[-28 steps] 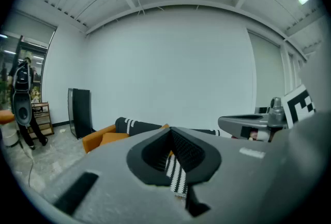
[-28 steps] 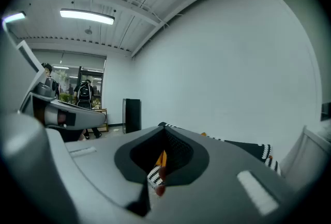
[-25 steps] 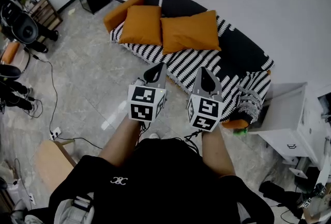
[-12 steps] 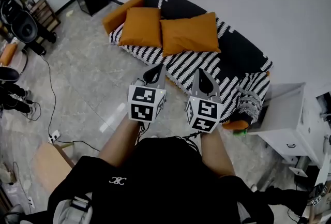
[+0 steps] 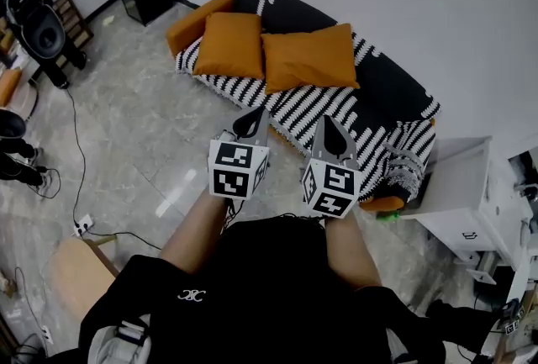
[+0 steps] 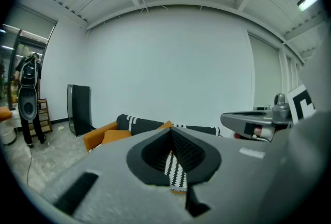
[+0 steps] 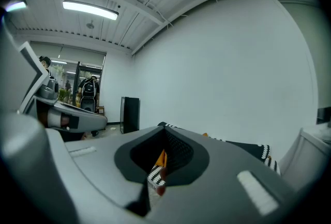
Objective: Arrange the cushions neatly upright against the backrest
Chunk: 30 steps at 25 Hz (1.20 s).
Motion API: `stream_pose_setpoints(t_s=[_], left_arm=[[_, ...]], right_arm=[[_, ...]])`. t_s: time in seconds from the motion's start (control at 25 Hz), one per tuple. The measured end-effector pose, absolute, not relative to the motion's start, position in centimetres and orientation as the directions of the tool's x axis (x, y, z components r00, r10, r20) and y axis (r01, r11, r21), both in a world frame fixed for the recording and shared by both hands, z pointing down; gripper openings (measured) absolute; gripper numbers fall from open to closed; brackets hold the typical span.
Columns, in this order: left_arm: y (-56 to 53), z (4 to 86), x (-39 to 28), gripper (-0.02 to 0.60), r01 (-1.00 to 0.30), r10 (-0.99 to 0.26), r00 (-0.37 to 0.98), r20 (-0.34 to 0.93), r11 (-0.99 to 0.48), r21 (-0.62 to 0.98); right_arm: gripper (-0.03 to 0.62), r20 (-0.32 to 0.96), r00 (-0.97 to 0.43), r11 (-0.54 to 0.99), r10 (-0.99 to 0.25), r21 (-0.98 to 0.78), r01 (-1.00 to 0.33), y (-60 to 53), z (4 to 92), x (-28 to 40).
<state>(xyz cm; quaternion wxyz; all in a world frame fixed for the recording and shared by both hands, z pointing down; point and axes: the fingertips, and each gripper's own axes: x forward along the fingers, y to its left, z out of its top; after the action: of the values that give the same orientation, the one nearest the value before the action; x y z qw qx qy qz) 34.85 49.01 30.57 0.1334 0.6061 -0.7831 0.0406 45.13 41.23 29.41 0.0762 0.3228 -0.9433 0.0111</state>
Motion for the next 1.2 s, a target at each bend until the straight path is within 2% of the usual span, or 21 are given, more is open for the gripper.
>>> stream_pose_setpoints(t_s=[0.64,1.2], left_arm=[[49.1,31.1,32.3,0.008,-0.958,-0.935,-0.245,0.258,0.274,0.083],[38.6,34.4,26.8,0.008,-0.945,-0.898,-0.281,0.338,0.321,0.068]], right_arm=[[0.009,0.137,-0.8,0.81,-0.584,0.041,-0.584,40.6,29.5,42.0],[0.009,0.16,-0.824,0.835,-0.543,-0.007,-0.551,29.6,32.2,36.3]])
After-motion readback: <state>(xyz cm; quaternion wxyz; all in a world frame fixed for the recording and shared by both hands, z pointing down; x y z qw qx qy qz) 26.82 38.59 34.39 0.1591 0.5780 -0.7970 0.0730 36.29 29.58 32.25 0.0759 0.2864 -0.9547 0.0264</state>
